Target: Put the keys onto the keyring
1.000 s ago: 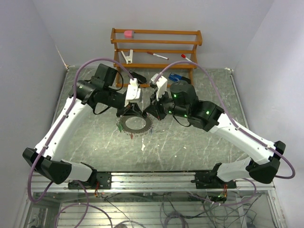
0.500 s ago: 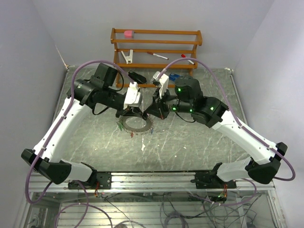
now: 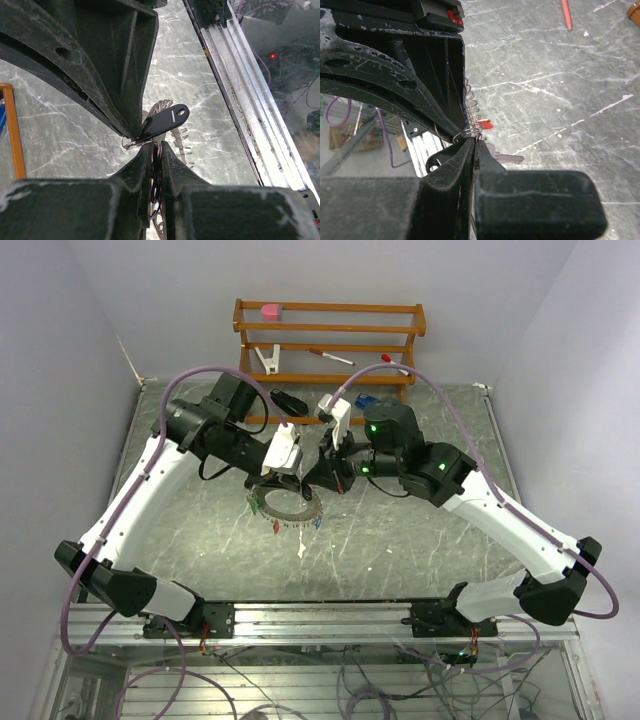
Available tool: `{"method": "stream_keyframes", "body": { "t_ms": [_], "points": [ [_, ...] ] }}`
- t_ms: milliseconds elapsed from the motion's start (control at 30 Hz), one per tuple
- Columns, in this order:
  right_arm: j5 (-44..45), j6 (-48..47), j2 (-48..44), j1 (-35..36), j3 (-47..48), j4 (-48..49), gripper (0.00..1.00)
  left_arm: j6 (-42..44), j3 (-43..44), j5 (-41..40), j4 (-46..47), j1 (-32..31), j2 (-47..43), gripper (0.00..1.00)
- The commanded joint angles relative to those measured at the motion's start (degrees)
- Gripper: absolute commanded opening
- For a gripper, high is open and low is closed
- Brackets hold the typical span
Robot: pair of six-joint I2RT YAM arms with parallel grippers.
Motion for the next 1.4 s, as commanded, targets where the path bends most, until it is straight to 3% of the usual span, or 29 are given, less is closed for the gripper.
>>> {"method": "stream_keyframes", "body": {
  "t_ms": [0, 400, 633, 1167, 1367],
  "points": [
    [-0.48, -0.05, -1.54, -0.04, -0.92, -0.84, 0.0, 4.55, 3.75, 2.1, -0.98, -0.66, 0.99, 0.08],
    [-1.21, 0.8, -2.28, -1.19, -0.74, -4.14, 0.0, 4.45, 6.68, 1.75, -0.41, -0.66, 2.64, 0.08],
    [-2.43, 1.37, -2.76, -2.92, -1.25, -4.82, 0.26, 5.03, 9.23, 0.69, -1.08, -0.66, 3.22, 0.08],
    [2.08, -3.22, -10.03, -6.46, -1.36, -1.05, 0.32, 6.71, 9.34, 1.39, -2.4, -0.61, 3.21, 0.09],
    [-2.34, -7.01, -10.79, -6.5, -3.76, 4.06, 0.31, 8.99, 9.34, 2.75, -4.3, -0.64, 3.39, 0.09]
  ]
}}
